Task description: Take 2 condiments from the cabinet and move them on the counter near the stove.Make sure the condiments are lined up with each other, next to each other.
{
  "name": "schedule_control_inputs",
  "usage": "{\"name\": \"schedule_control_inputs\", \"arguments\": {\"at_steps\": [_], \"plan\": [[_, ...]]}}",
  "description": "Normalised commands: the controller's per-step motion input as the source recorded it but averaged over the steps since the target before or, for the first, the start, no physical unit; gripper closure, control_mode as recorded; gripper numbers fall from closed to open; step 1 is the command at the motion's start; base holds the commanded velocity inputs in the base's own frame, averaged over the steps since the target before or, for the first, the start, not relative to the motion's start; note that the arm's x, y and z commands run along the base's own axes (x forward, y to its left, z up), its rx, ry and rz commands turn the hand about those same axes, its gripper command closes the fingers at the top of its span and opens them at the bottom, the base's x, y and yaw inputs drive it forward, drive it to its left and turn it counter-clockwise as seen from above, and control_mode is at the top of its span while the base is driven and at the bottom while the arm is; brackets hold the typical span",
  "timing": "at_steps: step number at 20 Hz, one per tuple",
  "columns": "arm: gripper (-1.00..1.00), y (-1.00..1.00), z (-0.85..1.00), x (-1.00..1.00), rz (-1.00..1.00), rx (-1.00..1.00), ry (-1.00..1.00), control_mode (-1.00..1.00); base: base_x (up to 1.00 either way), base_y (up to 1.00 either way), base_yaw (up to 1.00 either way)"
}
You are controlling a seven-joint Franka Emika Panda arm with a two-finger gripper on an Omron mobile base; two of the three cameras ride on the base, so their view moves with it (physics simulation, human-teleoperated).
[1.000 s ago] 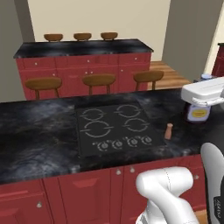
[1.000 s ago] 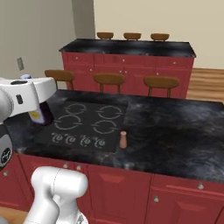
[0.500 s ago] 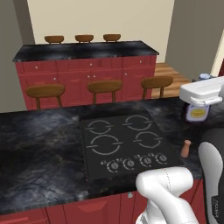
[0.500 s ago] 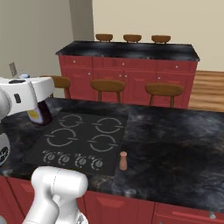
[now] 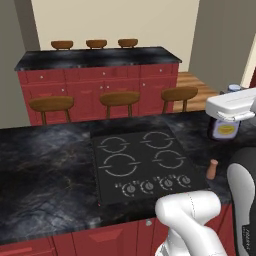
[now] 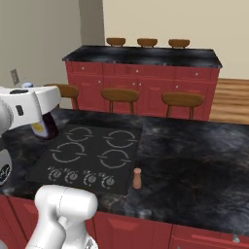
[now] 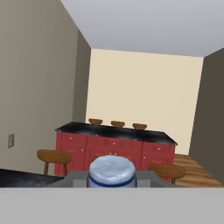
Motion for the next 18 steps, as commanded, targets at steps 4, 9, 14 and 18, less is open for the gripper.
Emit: {"name": "schedule_control_inputs", "arguments": {"at_steps": [4,9,14,18], "plan": [[1.00,0.00,0.00,0.00,0.00,0.00,0.00,1.00,0.00,0.00,0.00],[1.00,-0.17,-0.42,0.00,0.38,-0.03,0.00,-1.00,0.00,0.00,0.00],[1.00,-0.36,-0.53,0.03,0.45,-0.01,0.02,-1.00,0.00,0.00,0.00],[1.00,-0.48,-0.48,0.02,0.26,-0.05,0.05,-1.00,0.00,0.00,0.00]]}}
